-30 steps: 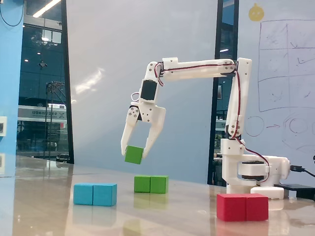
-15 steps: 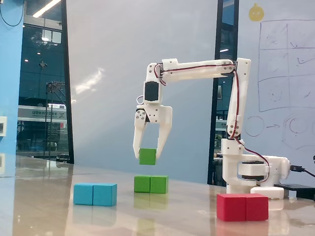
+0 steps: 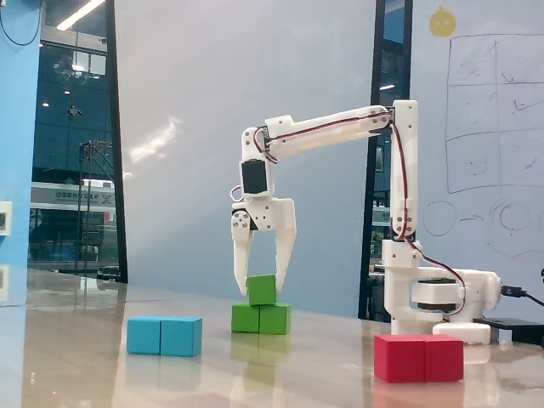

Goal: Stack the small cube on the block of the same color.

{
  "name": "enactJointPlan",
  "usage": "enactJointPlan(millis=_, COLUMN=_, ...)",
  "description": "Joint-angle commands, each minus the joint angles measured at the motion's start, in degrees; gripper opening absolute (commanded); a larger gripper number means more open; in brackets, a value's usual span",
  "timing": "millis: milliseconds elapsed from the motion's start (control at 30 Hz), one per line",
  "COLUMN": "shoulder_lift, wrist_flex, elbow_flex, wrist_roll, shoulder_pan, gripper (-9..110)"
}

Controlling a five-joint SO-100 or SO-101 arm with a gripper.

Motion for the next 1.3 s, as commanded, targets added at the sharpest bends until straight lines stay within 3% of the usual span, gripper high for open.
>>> enactJointPlan(millis=0, shoulder_lift=0.35, wrist_flex=0.35, elbow_flex=-5.1, wrist_roll=-0.62, shoulder_pan=0.7, gripper=7)
enactJointPlan(millis=300, shoulder_lift=0.0, wrist_flex=-4.75, elbow_flex=-5.1, wrist_roll=-3.87, shoulder_pan=3.6, gripper=7)
enactJointPlan(millis=667, shoulder_lift=-0.09, wrist_flex=-2.72, elbow_flex=-4.13, wrist_roll=-7.73, shoulder_pan=3.96, gripper=7)
enactJointPlan(millis=1033, shoulder_lift=0.26, wrist_flex=0.7, elbow_flex=-2.99, wrist_roll=-7.65, shoulder_pan=3.78, gripper=28)
enactJointPlan(millis=1267, shoulder_lift=0.88, wrist_flex=0.7, elbow_flex=-3.08, wrist_roll=-7.65, shoulder_pan=2.99, gripper=31)
